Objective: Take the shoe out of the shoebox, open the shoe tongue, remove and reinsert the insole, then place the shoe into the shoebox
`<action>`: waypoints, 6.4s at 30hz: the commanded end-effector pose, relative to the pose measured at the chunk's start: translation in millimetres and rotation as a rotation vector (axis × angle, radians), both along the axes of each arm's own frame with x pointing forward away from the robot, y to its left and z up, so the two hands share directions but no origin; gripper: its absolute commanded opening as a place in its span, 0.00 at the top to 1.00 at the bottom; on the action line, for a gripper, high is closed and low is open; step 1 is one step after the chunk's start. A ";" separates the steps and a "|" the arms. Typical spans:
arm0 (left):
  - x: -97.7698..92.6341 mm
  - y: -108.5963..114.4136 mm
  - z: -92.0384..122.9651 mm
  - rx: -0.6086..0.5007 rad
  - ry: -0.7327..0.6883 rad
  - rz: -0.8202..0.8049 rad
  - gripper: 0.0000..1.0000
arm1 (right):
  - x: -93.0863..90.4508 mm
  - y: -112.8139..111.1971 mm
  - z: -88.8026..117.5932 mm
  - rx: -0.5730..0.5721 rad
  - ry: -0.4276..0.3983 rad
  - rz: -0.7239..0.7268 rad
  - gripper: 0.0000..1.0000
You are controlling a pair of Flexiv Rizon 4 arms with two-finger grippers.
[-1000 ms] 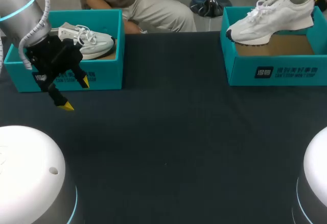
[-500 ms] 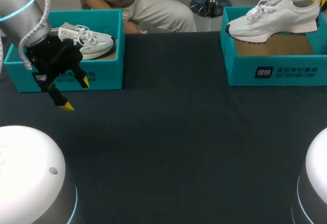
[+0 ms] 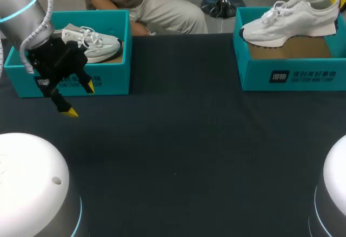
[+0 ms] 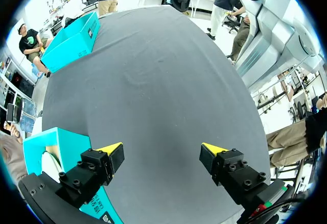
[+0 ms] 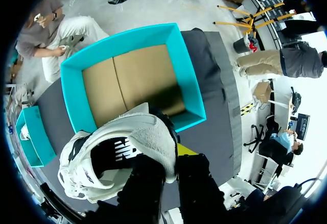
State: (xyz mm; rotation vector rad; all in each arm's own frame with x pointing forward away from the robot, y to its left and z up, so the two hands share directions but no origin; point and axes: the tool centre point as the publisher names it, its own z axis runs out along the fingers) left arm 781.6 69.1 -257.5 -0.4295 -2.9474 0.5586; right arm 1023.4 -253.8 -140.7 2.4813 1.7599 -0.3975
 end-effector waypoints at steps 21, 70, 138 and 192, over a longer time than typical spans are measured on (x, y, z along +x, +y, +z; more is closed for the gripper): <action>0.1 0.1 0.1 0.003 0.001 0.000 0.00 | 6.7 -28.7 -25.6 0.000 -0.026 -0.239 1.00; 0.1 0.1 0.1 0.003 0.001 0.000 0.00 | 19.3 -65.9 -129.9 0.003 -0.021 -0.374 1.00; 0.1 0.1 0.1 0.003 0.001 0.000 0.00 | 11.1 -54.6 -205.1 -0.011 0.007 -0.341 1.00; 0.1 0.1 0.1 0.003 0.001 0.000 0.00 | 12.9 -36.6 -122.7 -0.007 -0.153 -0.313 0.00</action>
